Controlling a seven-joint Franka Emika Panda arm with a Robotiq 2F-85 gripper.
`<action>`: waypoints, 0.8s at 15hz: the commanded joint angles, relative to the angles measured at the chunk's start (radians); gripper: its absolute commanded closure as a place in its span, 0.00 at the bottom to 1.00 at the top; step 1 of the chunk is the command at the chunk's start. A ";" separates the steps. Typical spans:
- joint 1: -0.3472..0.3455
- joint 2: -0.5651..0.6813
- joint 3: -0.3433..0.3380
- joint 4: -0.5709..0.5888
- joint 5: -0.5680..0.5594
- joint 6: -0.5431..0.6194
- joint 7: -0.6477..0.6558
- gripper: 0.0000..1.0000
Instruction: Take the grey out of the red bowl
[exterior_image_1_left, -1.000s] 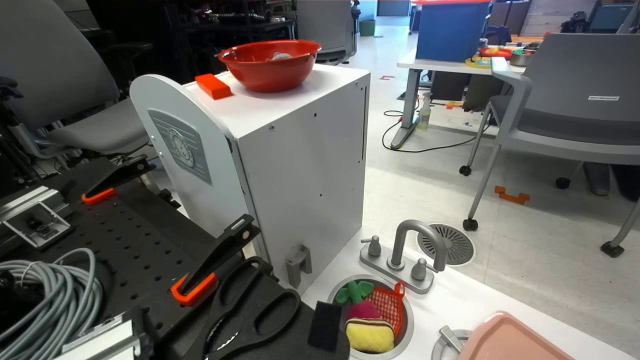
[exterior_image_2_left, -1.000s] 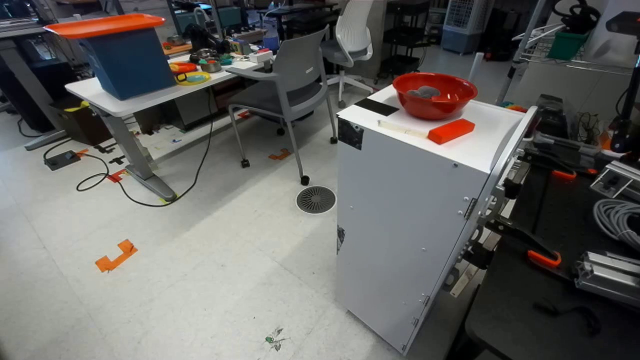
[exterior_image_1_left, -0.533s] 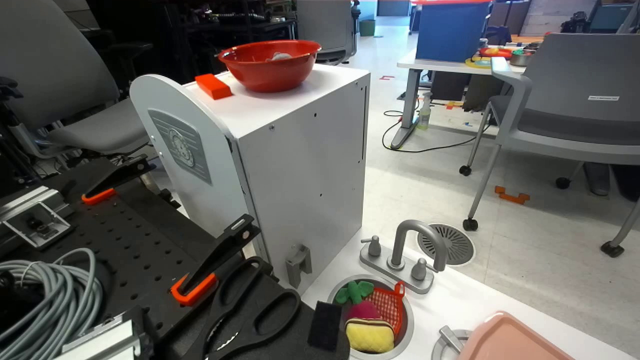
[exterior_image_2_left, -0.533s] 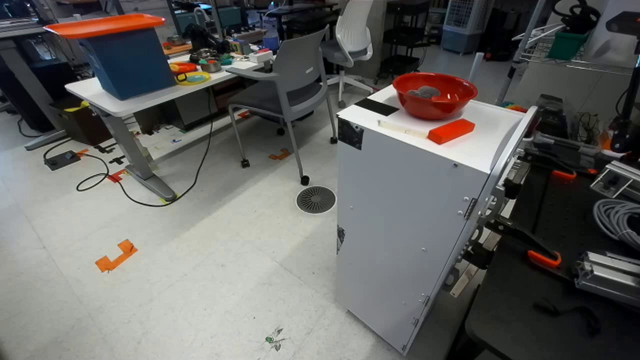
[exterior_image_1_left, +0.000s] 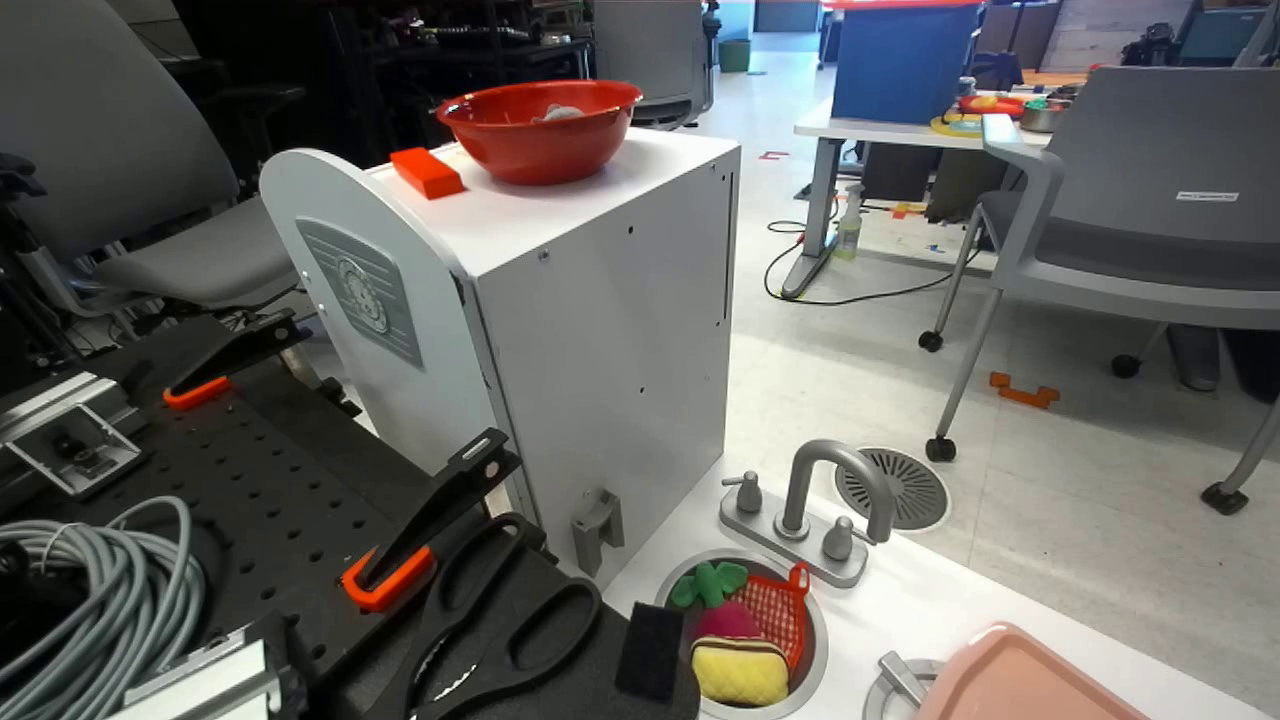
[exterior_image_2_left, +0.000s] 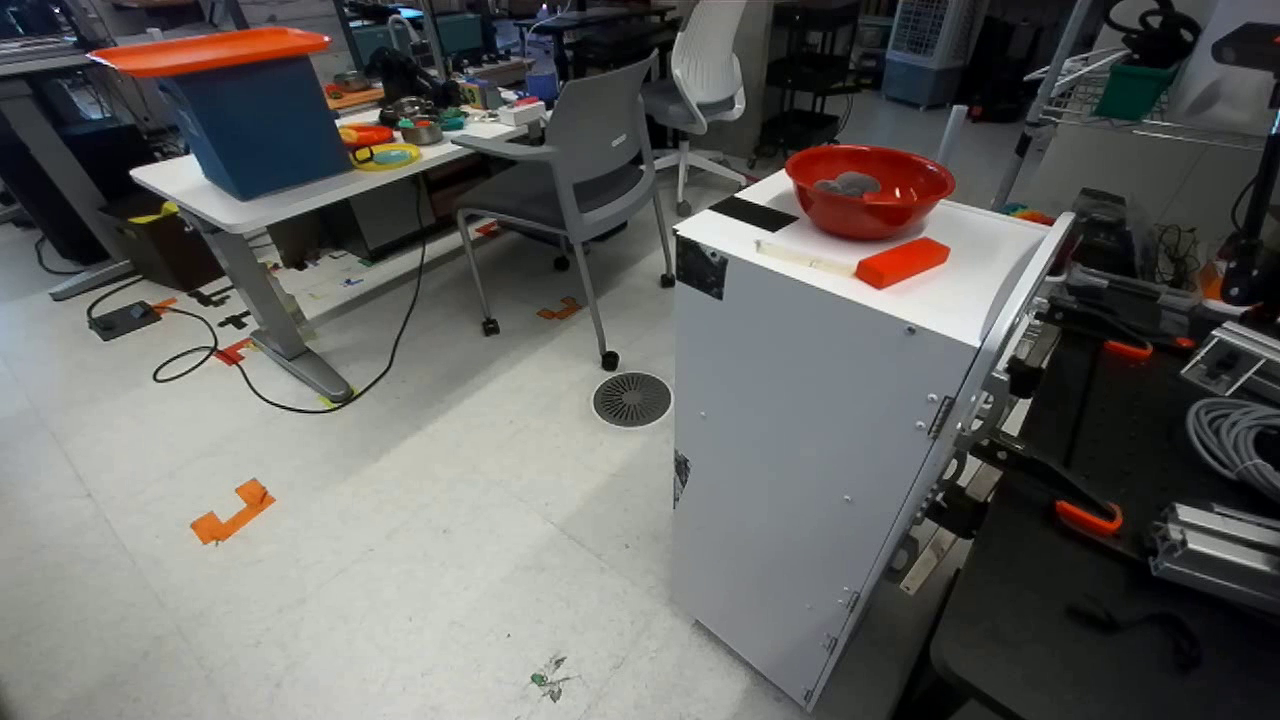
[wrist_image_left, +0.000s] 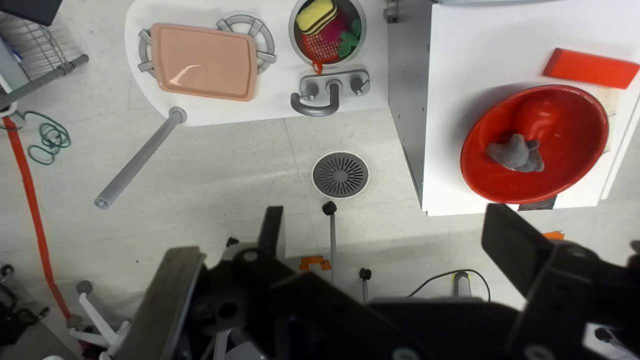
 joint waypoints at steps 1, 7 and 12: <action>-0.007 0.001 0.006 0.002 0.004 -0.001 -0.004 0.00; -0.007 0.001 0.006 0.002 0.004 -0.001 -0.004 0.00; -0.006 0.019 -0.015 0.038 0.029 -0.005 -0.013 0.00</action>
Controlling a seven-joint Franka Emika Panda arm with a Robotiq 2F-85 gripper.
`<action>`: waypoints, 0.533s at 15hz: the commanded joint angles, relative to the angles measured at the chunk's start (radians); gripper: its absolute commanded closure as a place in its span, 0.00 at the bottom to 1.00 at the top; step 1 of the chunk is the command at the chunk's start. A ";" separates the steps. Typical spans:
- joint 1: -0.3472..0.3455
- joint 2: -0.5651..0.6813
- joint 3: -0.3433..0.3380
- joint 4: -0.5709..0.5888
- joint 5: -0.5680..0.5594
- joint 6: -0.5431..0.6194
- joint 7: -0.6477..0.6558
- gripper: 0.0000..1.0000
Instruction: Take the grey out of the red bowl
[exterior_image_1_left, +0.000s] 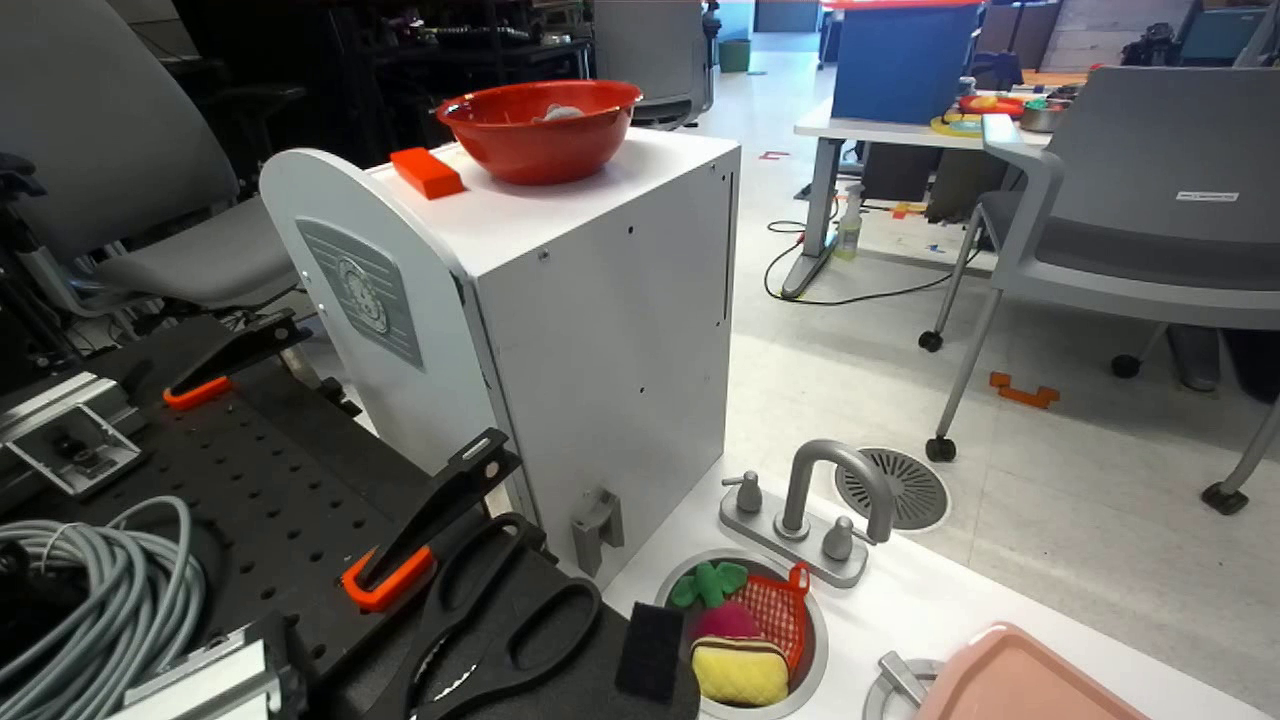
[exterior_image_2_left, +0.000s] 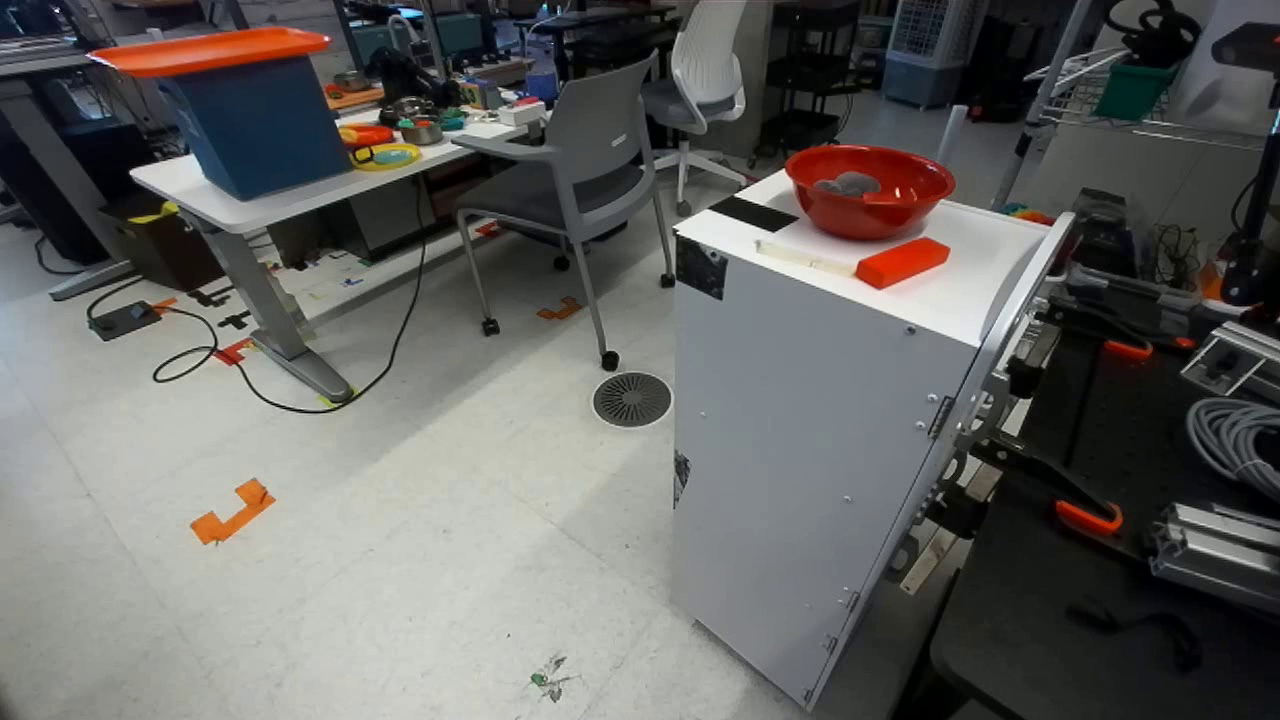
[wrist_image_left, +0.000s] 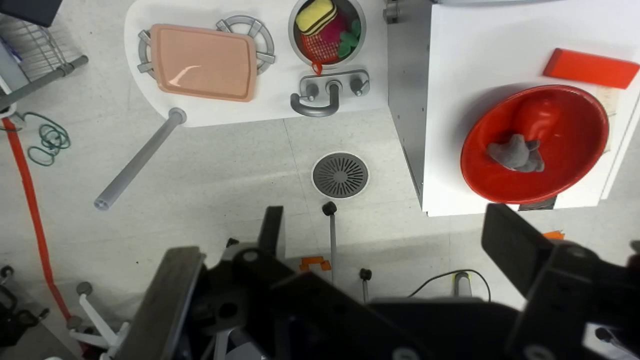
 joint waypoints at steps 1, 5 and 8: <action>-0.005 0.032 -0.020 0.059 0.036 -0.005 -0.012 0.00; -0.002 0.109 -0.032 0.148 0.053 -0.017 -0.011 0.00; 0.005 0.175 -0.027 0.201 0.067 -0.033 -0.017 0.00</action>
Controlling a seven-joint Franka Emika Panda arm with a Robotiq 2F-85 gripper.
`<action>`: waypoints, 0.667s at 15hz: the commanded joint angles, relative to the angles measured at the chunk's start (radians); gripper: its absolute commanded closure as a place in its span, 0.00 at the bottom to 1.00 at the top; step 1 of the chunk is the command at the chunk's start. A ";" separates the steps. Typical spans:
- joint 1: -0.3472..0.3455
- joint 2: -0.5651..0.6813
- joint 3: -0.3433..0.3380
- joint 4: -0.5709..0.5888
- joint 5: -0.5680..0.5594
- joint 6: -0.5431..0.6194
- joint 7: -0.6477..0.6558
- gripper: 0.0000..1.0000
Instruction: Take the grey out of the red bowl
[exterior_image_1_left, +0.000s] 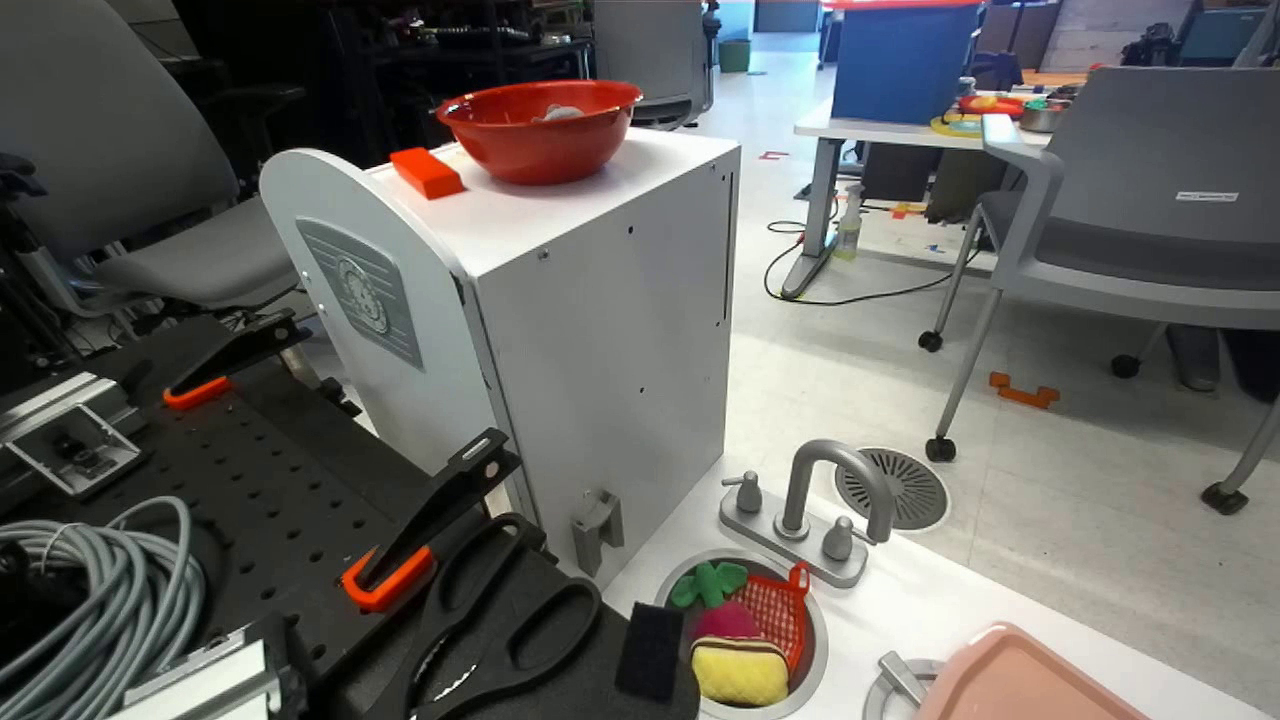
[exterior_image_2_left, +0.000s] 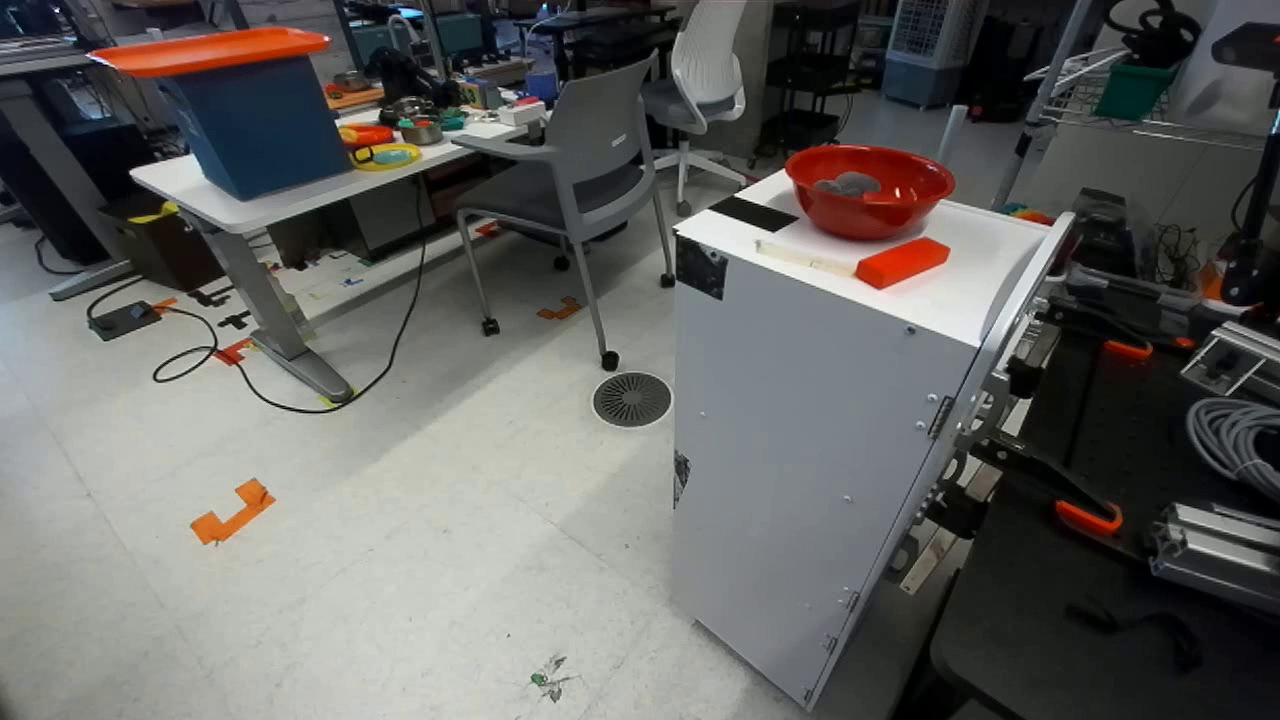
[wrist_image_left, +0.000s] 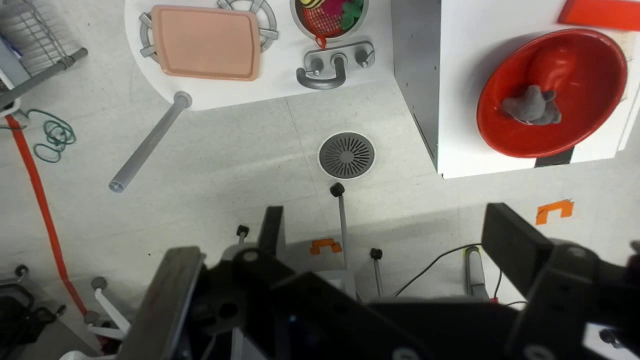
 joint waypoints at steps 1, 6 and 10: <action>0.011 0.099 0.000 0.093 0.037 -0.041 -0.024 0.00; 0.041 0.141 0.003 0.114 0.142 -0.156 -0.108 0.00; 0.054 0.147 0.011 0.107 0.172 -0.223 -0.148 0.00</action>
